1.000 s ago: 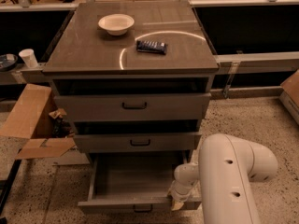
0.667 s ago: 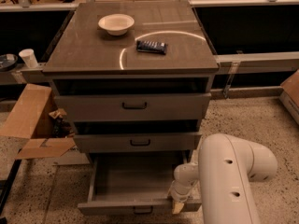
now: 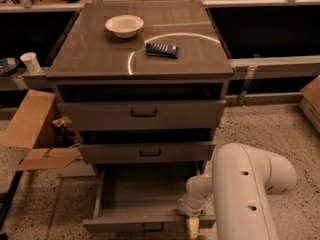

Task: Open bottom drawer

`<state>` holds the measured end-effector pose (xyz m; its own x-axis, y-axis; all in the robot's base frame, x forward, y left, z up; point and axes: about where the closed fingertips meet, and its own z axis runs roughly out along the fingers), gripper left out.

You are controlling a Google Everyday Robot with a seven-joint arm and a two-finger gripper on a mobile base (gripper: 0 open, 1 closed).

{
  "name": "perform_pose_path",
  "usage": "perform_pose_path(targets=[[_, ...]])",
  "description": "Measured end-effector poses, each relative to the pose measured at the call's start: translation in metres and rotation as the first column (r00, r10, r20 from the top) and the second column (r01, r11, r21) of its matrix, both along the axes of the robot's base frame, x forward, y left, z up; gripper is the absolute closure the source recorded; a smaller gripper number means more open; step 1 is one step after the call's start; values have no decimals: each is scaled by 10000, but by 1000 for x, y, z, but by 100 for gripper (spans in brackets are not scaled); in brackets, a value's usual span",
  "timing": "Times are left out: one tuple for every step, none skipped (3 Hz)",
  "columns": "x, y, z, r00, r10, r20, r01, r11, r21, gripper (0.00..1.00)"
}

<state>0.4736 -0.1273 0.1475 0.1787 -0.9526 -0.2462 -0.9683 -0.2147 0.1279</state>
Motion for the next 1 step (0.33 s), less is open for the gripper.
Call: perform_pose_path(targets=[[3, -7, 19, 9987, -24, 506, 13, 9998, 214, 0]])
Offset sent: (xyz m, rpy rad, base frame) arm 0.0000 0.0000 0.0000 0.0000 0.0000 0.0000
